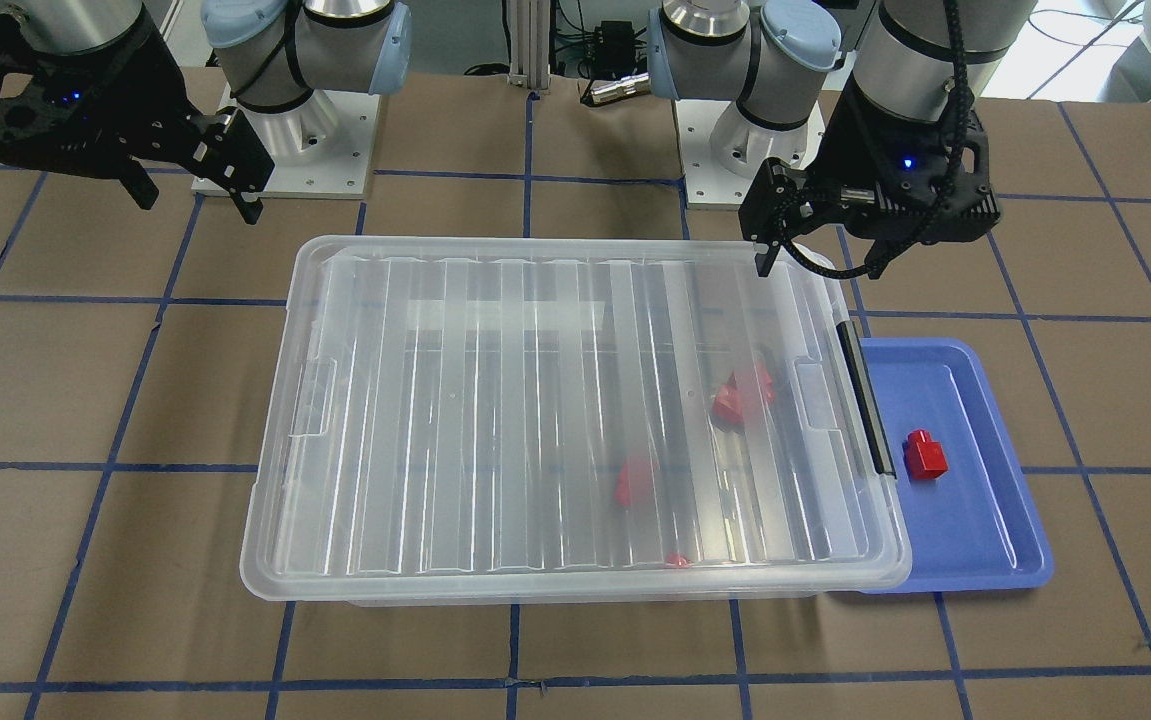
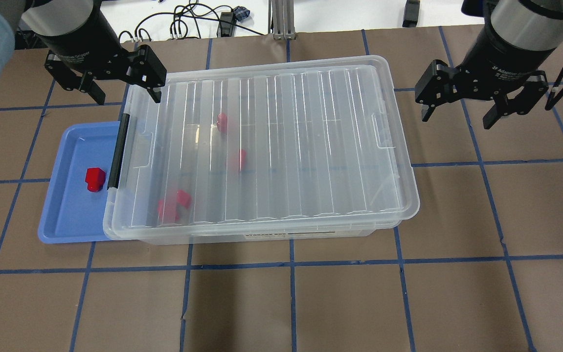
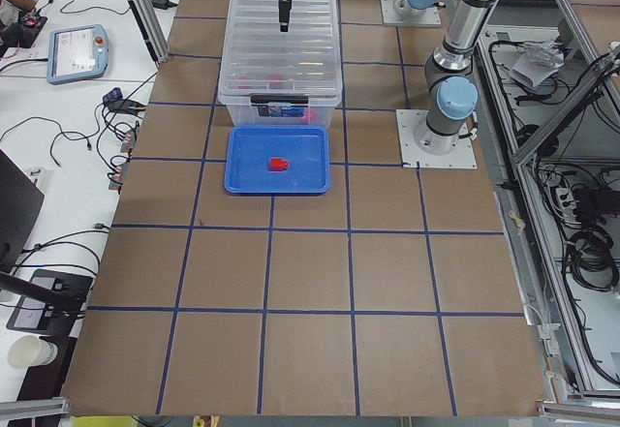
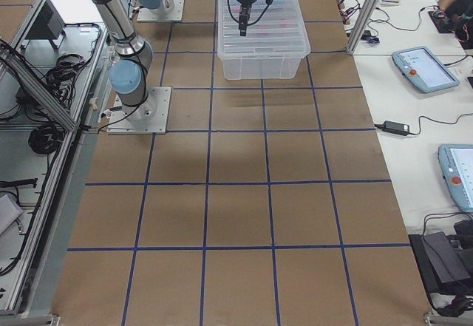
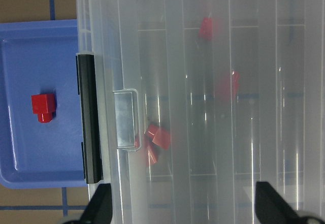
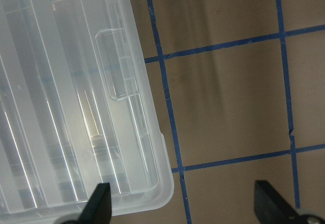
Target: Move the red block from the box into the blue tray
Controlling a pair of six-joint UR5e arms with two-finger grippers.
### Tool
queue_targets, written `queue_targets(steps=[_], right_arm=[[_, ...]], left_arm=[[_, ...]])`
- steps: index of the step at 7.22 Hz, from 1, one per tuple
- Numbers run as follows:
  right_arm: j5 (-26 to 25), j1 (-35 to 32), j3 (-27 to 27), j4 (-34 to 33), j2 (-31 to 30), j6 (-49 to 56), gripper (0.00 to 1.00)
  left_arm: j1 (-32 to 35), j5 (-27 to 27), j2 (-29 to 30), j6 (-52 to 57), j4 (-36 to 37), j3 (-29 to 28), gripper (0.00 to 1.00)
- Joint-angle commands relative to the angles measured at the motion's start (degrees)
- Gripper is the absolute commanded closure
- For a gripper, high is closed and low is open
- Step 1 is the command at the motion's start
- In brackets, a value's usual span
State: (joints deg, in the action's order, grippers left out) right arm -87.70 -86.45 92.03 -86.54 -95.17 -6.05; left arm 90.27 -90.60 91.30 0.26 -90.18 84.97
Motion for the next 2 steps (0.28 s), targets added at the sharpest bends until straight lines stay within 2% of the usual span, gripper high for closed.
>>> queue_targets(steps=[1, 2], right_arm=[[-0.1, -1.2, 0.1, -0.2, 0.1, 0.0, 0.00], [-0.3, -1.2, 0.3, -0.2, 0.1, 0.0, 0.00]], left_arm=[[0.1, 0.0, -0.2, 0.0, 0.0, 0.2, 0.00], [0.1, 0.0, -0.2, 0.0, 0.0, 0.2, 0.00]])
